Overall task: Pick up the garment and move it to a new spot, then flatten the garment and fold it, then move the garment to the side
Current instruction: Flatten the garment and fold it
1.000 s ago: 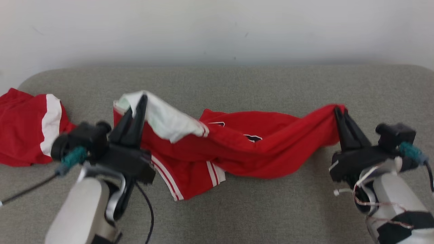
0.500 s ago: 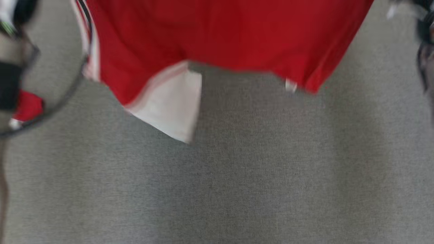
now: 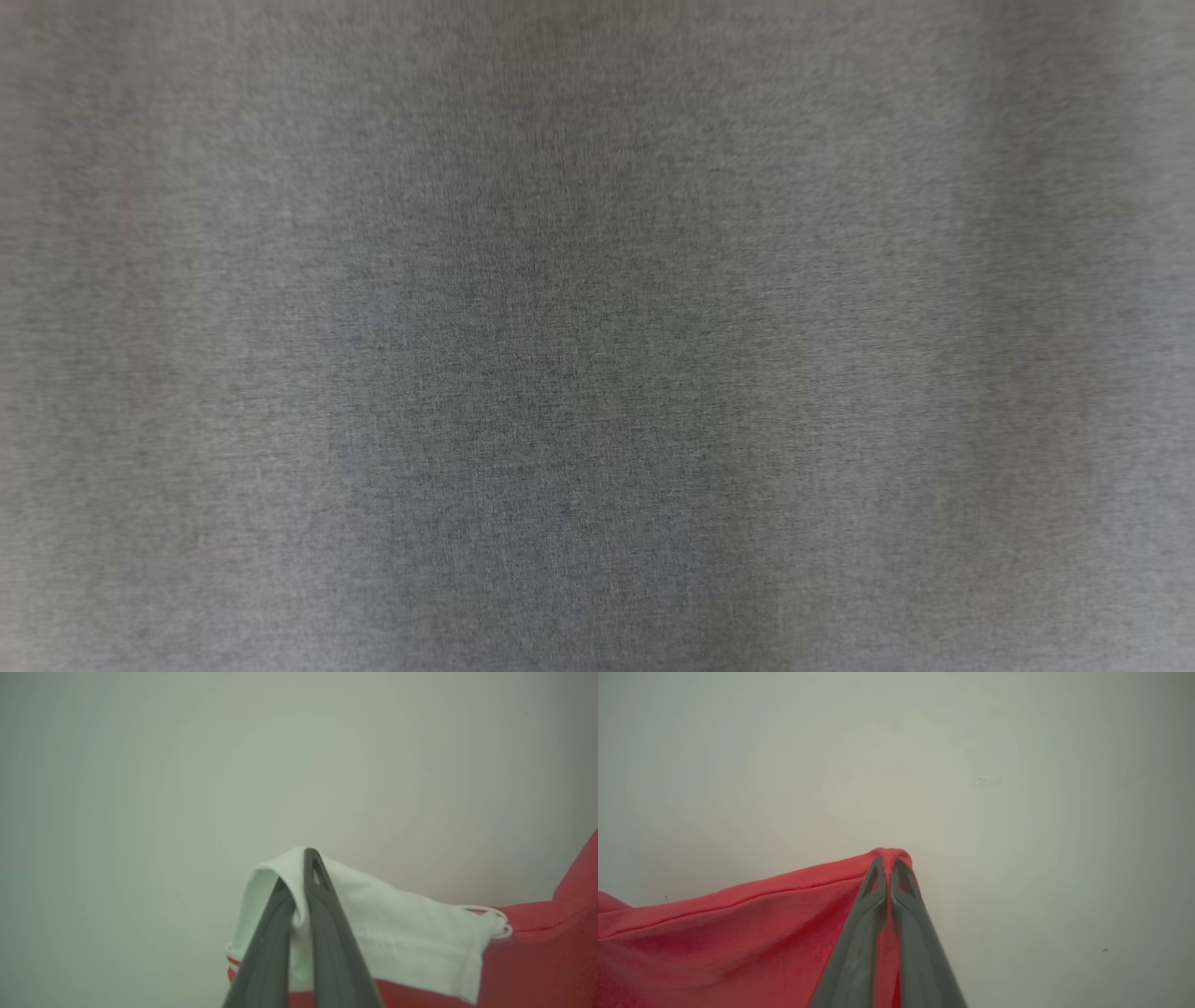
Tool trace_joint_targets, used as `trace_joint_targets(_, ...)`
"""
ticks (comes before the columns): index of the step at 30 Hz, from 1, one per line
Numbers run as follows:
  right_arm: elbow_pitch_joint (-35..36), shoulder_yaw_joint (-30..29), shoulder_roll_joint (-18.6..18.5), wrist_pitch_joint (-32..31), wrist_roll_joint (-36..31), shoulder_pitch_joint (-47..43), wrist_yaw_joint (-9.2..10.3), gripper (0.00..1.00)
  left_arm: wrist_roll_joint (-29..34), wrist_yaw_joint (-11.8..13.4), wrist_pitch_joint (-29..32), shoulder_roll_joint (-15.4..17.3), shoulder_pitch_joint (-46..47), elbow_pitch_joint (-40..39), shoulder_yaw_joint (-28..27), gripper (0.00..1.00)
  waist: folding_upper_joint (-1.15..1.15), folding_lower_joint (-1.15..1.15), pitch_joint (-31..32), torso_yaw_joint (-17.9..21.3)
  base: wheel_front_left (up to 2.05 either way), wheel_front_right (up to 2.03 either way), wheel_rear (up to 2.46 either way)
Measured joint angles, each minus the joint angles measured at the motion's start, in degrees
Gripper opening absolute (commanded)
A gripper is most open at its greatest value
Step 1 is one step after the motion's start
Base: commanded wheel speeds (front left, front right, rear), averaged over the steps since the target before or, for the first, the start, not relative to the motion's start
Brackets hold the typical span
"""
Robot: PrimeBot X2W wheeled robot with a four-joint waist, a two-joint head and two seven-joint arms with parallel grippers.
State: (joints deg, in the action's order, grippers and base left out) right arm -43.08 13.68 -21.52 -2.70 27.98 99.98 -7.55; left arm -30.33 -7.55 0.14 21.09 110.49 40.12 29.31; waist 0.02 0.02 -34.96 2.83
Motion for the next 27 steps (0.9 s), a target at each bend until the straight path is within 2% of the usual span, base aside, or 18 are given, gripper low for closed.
trace_joint_targets(6,-5.94,2.03,-0.83,0.36,-0.94,6.13,0.00,0.00,-1.24,0.00,-2.13,0.29,5.38,5.50,4.42,0.00,0.00,0.00,-3.12,-0.16,0.00,0.00,0.00)
trace_joint_targets(10,-9.26,2.55,-0.86,1.27,-1.30,9.33,0.00,0.00,-2.57,0.00,-3.89,-0.01,7.66,8.39,5.02,0.00,0.00,-0.01,-4.12,-0.38,0.00,0.00,0.00)
trace_joint_targets(16,-11.63,4.20,-0.60,3.34,-0.30,9.80,-0.01,0.00,-5.56,0.00,-6.42,-0.84,8.07,9.38,6.60,0.00,-0.01,-0.01,-4.63,-0.57,0.00,0.00,0.00)
trace_joint_targets(20,-11.69,5.48,-0.34,5.76,1.98,6.50,0.00,0.00,-7.19,0.00,-7.69,-0.56,5.12,8.87,8.83,0.00,-0.01,-0.01,-4.03,-0.59,0.00,0.00,0.00)
trace_joint_targets(27,-9.34,9.75,-0.15,8.67,7.31,-4.83,0.00,0.00,-9.51,0.00,-11.44,1.29,-5.82,7.48,12.47,0.00,-0.02,-0.02,-0.71,-0.15,0.00,0.00,0.00)
